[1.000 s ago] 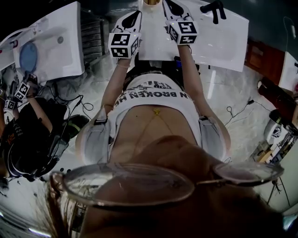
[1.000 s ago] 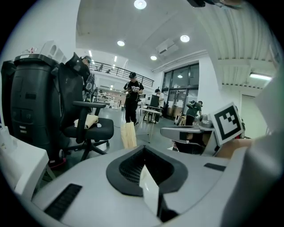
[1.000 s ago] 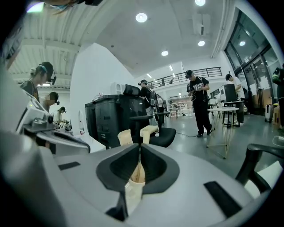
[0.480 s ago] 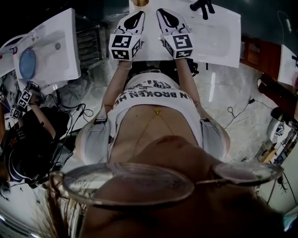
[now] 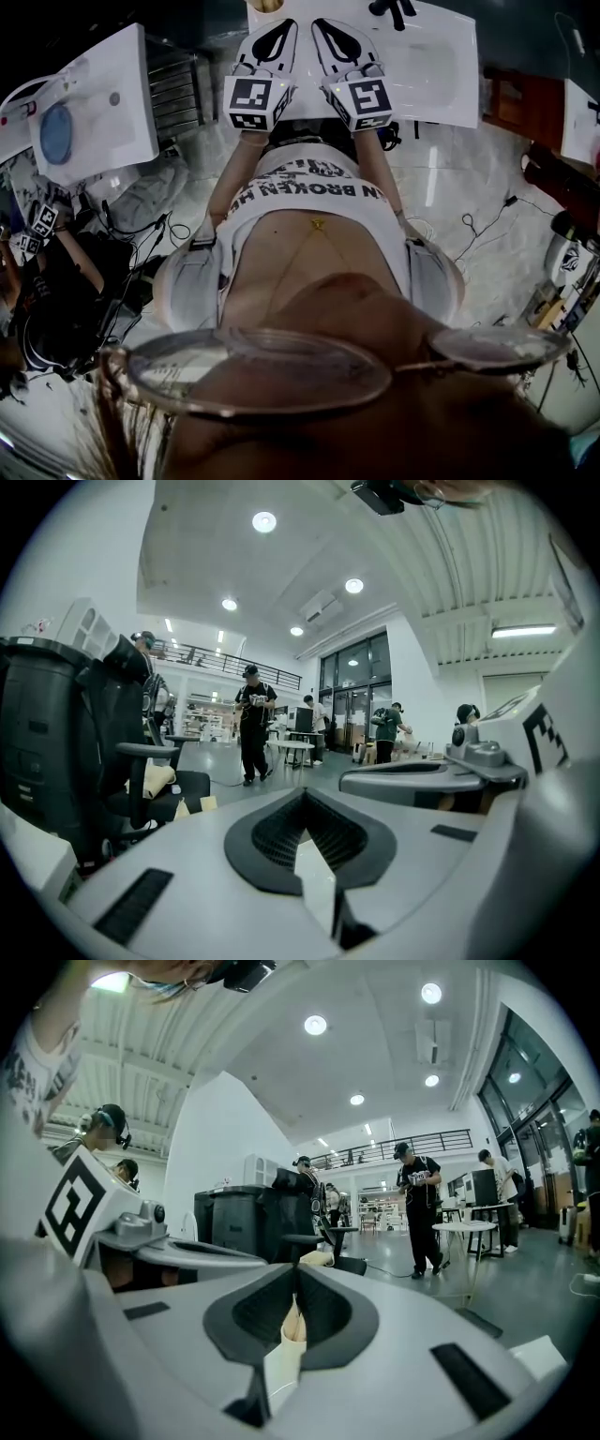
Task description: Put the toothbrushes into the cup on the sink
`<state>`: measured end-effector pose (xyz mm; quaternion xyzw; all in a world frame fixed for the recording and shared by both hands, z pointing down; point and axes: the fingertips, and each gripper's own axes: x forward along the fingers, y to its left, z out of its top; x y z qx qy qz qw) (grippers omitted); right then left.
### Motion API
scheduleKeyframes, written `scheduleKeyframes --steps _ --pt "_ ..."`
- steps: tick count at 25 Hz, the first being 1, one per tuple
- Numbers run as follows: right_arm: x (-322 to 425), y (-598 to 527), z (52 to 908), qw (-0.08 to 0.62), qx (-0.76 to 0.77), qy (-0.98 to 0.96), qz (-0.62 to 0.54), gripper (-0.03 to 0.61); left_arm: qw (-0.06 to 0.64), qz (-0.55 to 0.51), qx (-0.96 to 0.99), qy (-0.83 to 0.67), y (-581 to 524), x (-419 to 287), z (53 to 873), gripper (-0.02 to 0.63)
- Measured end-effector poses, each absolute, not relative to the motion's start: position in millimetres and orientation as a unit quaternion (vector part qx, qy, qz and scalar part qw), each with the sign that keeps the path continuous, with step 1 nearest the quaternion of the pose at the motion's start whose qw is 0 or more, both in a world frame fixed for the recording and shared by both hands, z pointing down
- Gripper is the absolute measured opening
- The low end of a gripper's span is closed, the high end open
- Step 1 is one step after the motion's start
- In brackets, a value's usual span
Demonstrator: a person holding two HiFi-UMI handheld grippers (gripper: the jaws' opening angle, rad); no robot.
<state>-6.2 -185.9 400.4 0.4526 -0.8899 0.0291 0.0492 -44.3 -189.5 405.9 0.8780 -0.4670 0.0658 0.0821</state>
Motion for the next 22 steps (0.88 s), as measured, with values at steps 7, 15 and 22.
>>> scheduleKeyframes --steps 7,15,22 --pt "-2.0 -179.7 393.1 0.057 0.443 -0.894 0.015 0.031 0.065 0.064 0.878 -0.469 -182.1 -32.1 394.9 0.014" --pt "2.1 -178.1 393.4 0.069 0.431 -0.900 0.006 0.028 0.066 0.072 0.874 -0.477 -179.1 -28.4 396.0 0.014" --pt "1.0 -177.8 391.9 0.072 0.421 -0.904 -0.002 0.028 0.067 0.068 0.870 -0.484 -179.0 -32.4 394.6 0.014"
